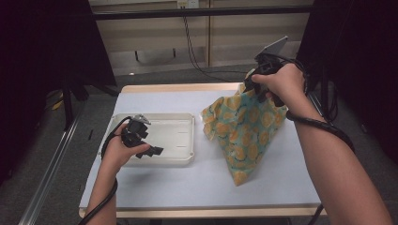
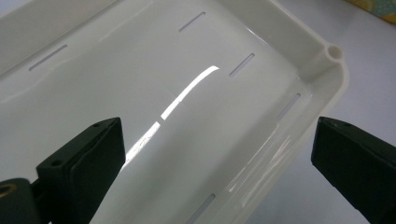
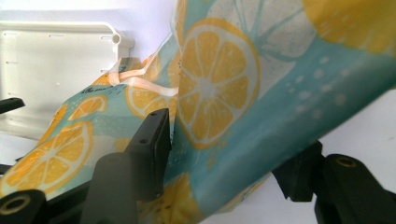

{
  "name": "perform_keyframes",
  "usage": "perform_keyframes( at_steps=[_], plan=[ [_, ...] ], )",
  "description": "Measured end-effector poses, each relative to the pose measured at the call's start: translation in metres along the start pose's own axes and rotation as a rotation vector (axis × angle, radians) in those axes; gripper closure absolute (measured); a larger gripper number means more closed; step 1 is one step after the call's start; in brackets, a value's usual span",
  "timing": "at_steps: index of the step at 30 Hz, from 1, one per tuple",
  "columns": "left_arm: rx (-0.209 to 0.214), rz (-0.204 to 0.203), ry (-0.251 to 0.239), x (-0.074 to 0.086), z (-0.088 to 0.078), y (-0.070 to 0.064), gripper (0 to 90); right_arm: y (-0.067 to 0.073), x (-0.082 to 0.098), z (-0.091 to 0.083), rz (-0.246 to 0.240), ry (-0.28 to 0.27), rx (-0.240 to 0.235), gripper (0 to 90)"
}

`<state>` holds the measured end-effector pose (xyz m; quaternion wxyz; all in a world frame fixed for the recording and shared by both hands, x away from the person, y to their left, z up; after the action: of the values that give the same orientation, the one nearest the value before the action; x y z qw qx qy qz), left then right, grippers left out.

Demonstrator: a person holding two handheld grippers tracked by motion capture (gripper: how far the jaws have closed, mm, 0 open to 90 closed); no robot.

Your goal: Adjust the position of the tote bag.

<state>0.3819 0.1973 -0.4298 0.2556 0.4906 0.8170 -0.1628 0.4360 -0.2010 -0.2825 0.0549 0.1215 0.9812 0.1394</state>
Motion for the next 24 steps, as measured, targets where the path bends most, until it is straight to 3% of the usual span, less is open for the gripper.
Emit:
perform_keyframes(
  at_steps=[4,8,10,11,13,14,16,18,22,24],
  plan=[
    [0.000,0.001,0.000,0.000,0.000,0.000,2.8,0.000,0.000,0.002,-0.037,-0.027,-0.001,42.0],
    [-0.003,-0.007,0.000,0.000,0.000,0.000,2.8,0.000,0.003,0.003,-0.006,-0.040,0.005,43.0],
    [-0.002,-0.003,0.001,0.001,-0.001,0.001,2.9,0.000,0.004,0.003,0.044,-0.016,0.020,44.6],
    [-0.004,-0.002,0.002,0.001,-0.002,0.001,2.9,0.001,0.005,0.003,0.087,0.000,0.032,51.6],
    [-0.003,-0.013,-0.002,0.001,-0.002,0.002,2.9,0.004,0.005,0.003,0.083,0.016,0.041,63.3],
    [-0.006,-0.015,-0.001,0.002,-0.002,0.002,2.9,0.007,0.006,0.004,0.090,0.023,0.069,69.9],
    [-0.008,-0.022,0.001,0.002,-0.001,0.002,2.9,0.008,0.006,0.005,0.095,0.025,0.072,73.1],
    [-0.005,-0.018,0.002,0.002,-0.001,0.002,2.9,0.009,0.006,0.005,0.110,0.033,0.080,87.3],
    [-0.005,-0.011,0.002,0.001,-0.001,0.002,2.9,0.009,0.006,0.005,0.103,0.035,0.067,90.0],
    [-0.007,-0.012,0.000,0.001,-0.001,0.001,2.9,0.010,0.008,0.004,0.068,0.043,0.076,90.0]
  ],
)
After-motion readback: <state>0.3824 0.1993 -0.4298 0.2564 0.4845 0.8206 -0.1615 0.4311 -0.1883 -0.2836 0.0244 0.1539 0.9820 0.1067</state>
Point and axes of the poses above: each handheld gripper's, and its own axes: z roughly forward along the jaws, x roughly out of its underside, y roughly to its left, the point moved 2 cm from there along z, roughly forward along the jaws, and after that the axes turned 12 degrees about z, right-handed, at the moved point
